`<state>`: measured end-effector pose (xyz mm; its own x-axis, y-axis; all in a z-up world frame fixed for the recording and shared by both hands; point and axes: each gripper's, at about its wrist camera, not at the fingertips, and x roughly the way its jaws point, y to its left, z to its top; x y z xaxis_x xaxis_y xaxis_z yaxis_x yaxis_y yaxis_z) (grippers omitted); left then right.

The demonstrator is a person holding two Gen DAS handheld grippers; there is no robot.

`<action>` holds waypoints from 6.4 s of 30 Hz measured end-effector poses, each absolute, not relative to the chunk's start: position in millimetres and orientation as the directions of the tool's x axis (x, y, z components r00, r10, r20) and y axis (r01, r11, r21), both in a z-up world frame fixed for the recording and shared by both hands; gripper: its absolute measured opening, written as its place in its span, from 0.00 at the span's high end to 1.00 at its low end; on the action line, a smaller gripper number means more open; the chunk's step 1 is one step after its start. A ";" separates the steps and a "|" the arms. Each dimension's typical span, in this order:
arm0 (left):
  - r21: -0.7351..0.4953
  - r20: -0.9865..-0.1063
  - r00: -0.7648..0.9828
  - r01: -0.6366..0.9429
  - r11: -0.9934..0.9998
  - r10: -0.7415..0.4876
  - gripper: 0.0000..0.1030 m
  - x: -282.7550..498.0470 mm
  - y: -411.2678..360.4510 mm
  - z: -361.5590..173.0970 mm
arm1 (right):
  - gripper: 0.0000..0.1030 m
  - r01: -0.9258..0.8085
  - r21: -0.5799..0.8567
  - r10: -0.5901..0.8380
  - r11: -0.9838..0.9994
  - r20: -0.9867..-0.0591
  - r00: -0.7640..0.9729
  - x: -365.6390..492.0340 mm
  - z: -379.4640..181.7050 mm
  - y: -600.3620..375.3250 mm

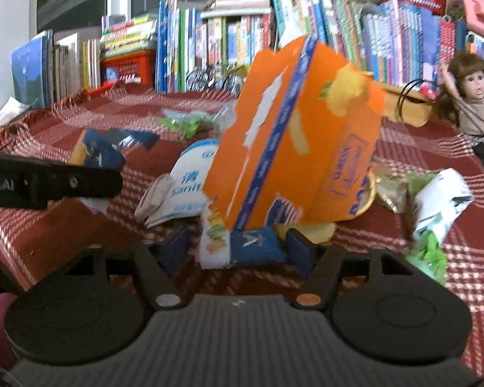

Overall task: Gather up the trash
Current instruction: 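Grasp the macaron packet with the left tool while the right tool grasps the blue snack packet, then lower both held packets below the table edge and open both tools, then grasp the white-and-green wrapper with the right tool, then lower the wrapper below the table edge and open the right tool, then grasp the orange snack box with the right tool while the left tool grasps the white wipes packet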

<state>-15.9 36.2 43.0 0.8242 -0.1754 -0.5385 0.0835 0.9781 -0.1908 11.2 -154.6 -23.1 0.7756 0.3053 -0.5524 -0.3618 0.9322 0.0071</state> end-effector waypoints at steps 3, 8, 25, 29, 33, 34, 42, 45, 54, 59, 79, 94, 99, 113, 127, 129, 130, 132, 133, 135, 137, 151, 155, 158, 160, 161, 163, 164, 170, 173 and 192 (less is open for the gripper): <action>-0.190 -0.537 0.826 0.080 0.979 -0.172 0.39 -20.3 39.8 43.8 | 0.42 -0.363 0.025 0.313 0.931 -0.564 0.764 4.4 -22.5 -155.3; -0.191 -0.529 0.829 0.090 0.977 -0.180 0.39 -27.4 41.1 46.6 | 0.42 -0.384 0.039 0.338 0.922 -0.562 0.754 -12.6 -13.4 -162.3; -0.228 -0.662 0.651 0.298 0.927 -0.371 0.40 -106.6 49.5 37.7 | 0.42 -0.610 0.111 0.524 0.784 -0.645 0.556 -108.7 -9.9 -172.3; -0.196 -0.734 0.575 0.332 0.923 -0.362 0.40 -124.4 43.9 11.6 | 0.42 -0.642 0.132 0.508 0.755 -0.737 0.445 -121.2 -37.0 -172.5; -0.178 -0.819 0.478 0.315 0.932 -0.318 0.40 -123.3 31.6 -31.4 | 0.42 -0.642 0.170 0.489 0.747 -0.795 0.358 -115.0 -73.0 -164.9; -0.167 -0.837 0.456 0.315 0.934 -0.303 0.40 -121.1 27.7 -43.4 | 0.42 -0.640 0.180 0.484 0.747 -0.807 0.337 -111.1 -82.5 -161.5; -0.083 -0.919 0.342 0.318 0.945 -0.196 0.26 -115.2 3.9 -102.6 | 0.29 -0.646 0.211 0.468 0.733 -0.847 0.254 -102.5 -123.8 -143.3; -0.052 -0.923 0.344 0.329 0.943 -0.171 0.14 -118.5 1.3 -105.4 | 0.17 -0.644 0.221 0.474 0.732 -0.845 0.249 -103.0 -127.1 -141.2; -0.083 -0.910 0.365 0.305 0.949 -0.197 0.09 -117.3 18.9 -77.3 | 0.13 -0.595 0.263 0.519 0.760 -0.797 0.310 -101.7 -101.6 -164.3; -0.108 -0.849 0.464 0.314 0.943 -0.252 0.05 -123.9 27.2 -26.7 | 0.10 -0.545 0.270 0.547 0.794 -0.708 0.447 -108.6 -54.6 -195.4; -0.187 -0.566 0.816 0.013 0.982 -0.119 0.02 -11.1 23.5 21.8 | 0.07 -0.098 0.094 0.132 0.991 -0.509 0.851 -20.2 -0.3 -286.9; -0.215 -0.628 0.772 -0.051 0.975 -0.098 0.74 45.5 4.8 7.7 | 0.48 -0.022 0.195 0.130 0.981 -0.563 0.816 55.0 -12.1 -299.5; -0.234 -0.618 0.773 -0.006 0.972 -0.144 0.79 38.0 4.5 16.0 | 0.63 -0.030 0.198 0.137 0.980 -0.556 0.820 47.2 -8.3 -297.0; -0.207 -0.539 0.823 0.075 0.976 -0.177 0.79 -14.1 11.3 44.0 | 0.64 -0.113 0.205 0.201 0.972 -0.478 0.855 -3.7 26.3 -291.7; -0.175 -0.566 0.793 0.152 0.973 -0.226 0.79 -104.3 23.3 44.4 | 0.64 -0.389 0.250 0.462 0.887 -0.506 0.729 -91.2 23.3 -252.3; -0.161 -0.590 0.775 0.164 0.973 -0.228 0.79 -117.5 23.2 37.5 | 0.64 -0.433 0.259 0.502 0.863 -0.527 0.686 -102.5 17.5 -244.1; -0.153 -0.607 0.761 0.170 0.973 -0.228 0.79 -123.9 23.2 32.7 | 0.64 -0.457 0.264 0.522 0.850 -0.541 0.659 -108.1 13.5 -239.7; -0.139 -0.642 0.732 0.182 0.973 -0.229 0.79 -133.0 23.3 22.1 | 0.64 -0.494 0.260 0.545 0.830 -0.570 0.615 -117.1 4.4 -231.0; -0.130 -0.666 0.711 0.185 0.974 -0.224 0.79 -136.8 22.9 15.0 | 0.64 -0.513 0.258 0.554 0.818 -0.590 0.587 -121.5 -2.3 -225.7; -0.115 -0.710 0.672 0.183 0.976 -0.209 0.79 -141.2 21.6 0.4 | 0.64 -0.537 0.272 0.570 0.799 -0.627 0.530 -126.3 -15.9 -217.4; -0.112 -0.757 0.620 0.187 0.976 -0.206 0.79 -141.5 20.1 -15.9 | 0.64 -0.548 0.298 0.581 0.781 -0.667 0.466 -129.1 -32.6 -209.6; -0.141 -0.862 0.462 0.174 0.975 -0.207 0.53 -137.3 13.6 -81.9 | 0.36 -0.551 0.323 0.542 0.770 -0.786 0.297 -127.0 -103.0 -174.9; -0.142 -0.855 0.475 0.166 0.976 -0.206 0.33 -136.3 16.4 -77.7 | 0.33 -0.547 0.327 0.546 0.771 -0.782 0.301 -124.3 -102.3 -172.6; -0.133 -0.849 0.490 0.168 0.977 -0.200 0.23 -132.9 16.2 -69.3 | 0.32 -0.543 0.323 0.543 0.775 -0.779 0.312 -121.3 -99.1 -177.3; -0.124 -0.841 0.503 0.177 0.976 -0.198 0.21 -132.4 15.3 -62.4 | 0.31 -0.538 0.321 0.543 0.780 -0.774 0.326 -119.1 -96.2 -179.3; -0.117 -0.836 0.513 0.181 0.976 -0.195 0.20 -132.4 15.1 -58.2 | 0.31 -0.534 0.321 0.544 0.782 -0.769 0.335 -118.2 -94.0 -180.3; -0.110 -0.825 0.530 0.191 0.975 -0.197 0.19 -131.6 15.4 -47.8 | 0.30 -0.530 0.320 0.549 0.786 -0.756 0.357 -117.8 -86.7 -185.9; -0.110 -0.817 0.541 0.197 0.974 -0.202 0.18 -132.8 15.7 -40.6 | 0.30 -0.529 0.317 0.550 0.787 -0.749 0.370 -117.4 -82.8 -188.0; -0.122 -0.722 0.652 0.206 0.971 -0.229 0.11 -121.3 20.6 7.1 | 0.23 -0.533 0.273 0.555 0.801 -0.672 0.490 -109.1 -39.8 -202.0; -0.128 -0.672 0.707 0.183 0.975 -0.221 0.09 -108.2 25.1 26.1 | 0.19 -0.516 0.241 0.537 0.822 -0.628 0.563 -101.9 -19.5 -209.7; -0.267 -0.616 0.770 -0.010 0.964 -0.163 0.08 2.7 27.0 17.0 | 0.00 -0.249 0.194 0.313 0.949 -0.466 0.828 34.3 41.2 -211.5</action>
<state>2.7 27.0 17.0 0.7704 -0.1630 -0.6164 -0.0095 0.9637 -0.2668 34.3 -211.5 41.2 0.8279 0.3128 -0.4656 -0.2494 0.9488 0.1941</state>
